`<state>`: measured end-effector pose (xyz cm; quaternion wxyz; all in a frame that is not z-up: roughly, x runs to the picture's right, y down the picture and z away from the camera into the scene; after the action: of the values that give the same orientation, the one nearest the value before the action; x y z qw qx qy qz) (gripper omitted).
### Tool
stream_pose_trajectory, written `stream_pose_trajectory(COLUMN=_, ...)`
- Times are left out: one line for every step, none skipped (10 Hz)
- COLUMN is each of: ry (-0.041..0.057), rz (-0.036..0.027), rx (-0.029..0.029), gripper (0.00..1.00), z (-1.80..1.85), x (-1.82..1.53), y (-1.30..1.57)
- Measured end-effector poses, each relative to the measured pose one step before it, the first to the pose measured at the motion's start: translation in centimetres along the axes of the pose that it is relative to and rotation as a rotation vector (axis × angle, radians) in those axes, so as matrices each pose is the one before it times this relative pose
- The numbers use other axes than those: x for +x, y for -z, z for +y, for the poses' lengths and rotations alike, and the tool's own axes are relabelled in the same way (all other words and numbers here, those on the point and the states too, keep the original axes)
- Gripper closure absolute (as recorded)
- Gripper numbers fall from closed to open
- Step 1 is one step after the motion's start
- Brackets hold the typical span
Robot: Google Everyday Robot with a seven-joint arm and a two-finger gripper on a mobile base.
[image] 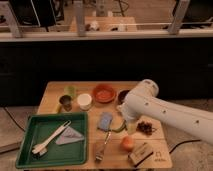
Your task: Place sponge in metal cup
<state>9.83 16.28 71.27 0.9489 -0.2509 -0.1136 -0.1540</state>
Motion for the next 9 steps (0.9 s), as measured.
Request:
stream_pose_trajectory(ry=0.01035, rz=-0.01089, rx=0.00214, gripper=0.20, z=-0.288, x=-0.484, y=-0.385)
stream_pose_trajectory(ry=0.00592, rz=-0.00604, rx=0.00094, gripper=0.20, z=-0.219, x=-0.473, y=-0.151)
stream_pose_trajectory(ry=-0.00123, rz=-0.00949, rx=0.00161, gripper=0.20, z=-0.049, x=-0.146, y=-0.055)
stream_pose_trajectory(ry=0.00310, rz=-0.01144, rx=0.00734, gripper=0.20, z=-0.213, x=0.440, y=-0.349)
stream_pose_trajectory(ry=0.00433, rz=-0.01158, rx=0.00264, gripper=0.20, z=-0.332, x=-0.163, y=-0.344)
stream_pose_trajectory(ry=0.01273, rz=-0.00824, rx=-0.00164, gripper=0.20, z=-0.284, x=-0.425, y=-0.402)
stream_pose_trajectory(ry=0.00838, rz=-0.00720, rx=0.00057, gripper=0.20, z=-0.239, x=-0.317, y=-0.405)
stream_pose_trajectory(ry=0.00272, rz=-0.01691, rx=0.00165, gripper=0.20, z=-0.351, x=-0.093, y=-0.648)
stream_pose_trajectory(ry=0.00419, rz=-0.01257, rx=0.00058, gripper=0.20, z=-0.346, x=-0.044, y=-0.531)
